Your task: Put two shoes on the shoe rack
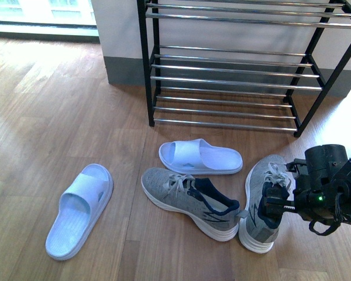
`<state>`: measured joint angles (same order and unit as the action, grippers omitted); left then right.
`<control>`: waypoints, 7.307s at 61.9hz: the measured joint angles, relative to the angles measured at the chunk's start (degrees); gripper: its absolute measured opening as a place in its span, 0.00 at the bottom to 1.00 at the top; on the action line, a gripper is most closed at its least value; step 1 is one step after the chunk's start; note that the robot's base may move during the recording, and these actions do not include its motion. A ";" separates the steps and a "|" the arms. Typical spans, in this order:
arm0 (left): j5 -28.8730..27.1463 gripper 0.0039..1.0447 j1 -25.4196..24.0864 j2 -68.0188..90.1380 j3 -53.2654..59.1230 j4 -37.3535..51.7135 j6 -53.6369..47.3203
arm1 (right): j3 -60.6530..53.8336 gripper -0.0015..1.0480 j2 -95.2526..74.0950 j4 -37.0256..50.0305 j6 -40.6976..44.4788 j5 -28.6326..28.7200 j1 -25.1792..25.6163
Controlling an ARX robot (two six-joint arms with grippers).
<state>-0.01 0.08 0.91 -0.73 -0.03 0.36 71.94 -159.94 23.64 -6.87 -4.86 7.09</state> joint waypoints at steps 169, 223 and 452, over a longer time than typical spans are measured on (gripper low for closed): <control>0.17 0.91 0.00 0.00 0.00 0.00 -0.09 | -52.30 0.02 95.17 -13.62 2.99 23.89 14.10; -25.16 0.91 24.04 100.85 -31.19 17.22 44.92 | -52.30 0.02 95.17 -13.62 2.97 24.76 14.01; -34.47 0.01 24.98 72.46 -21.90 4.74 31.95 | -52.30 0.02 95.17 -13.62 2.97 24.76 14.01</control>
<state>-34.48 25.06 73.36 -22.63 4.71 32.32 19.64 -64.77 10.02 -3.90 19.90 21.10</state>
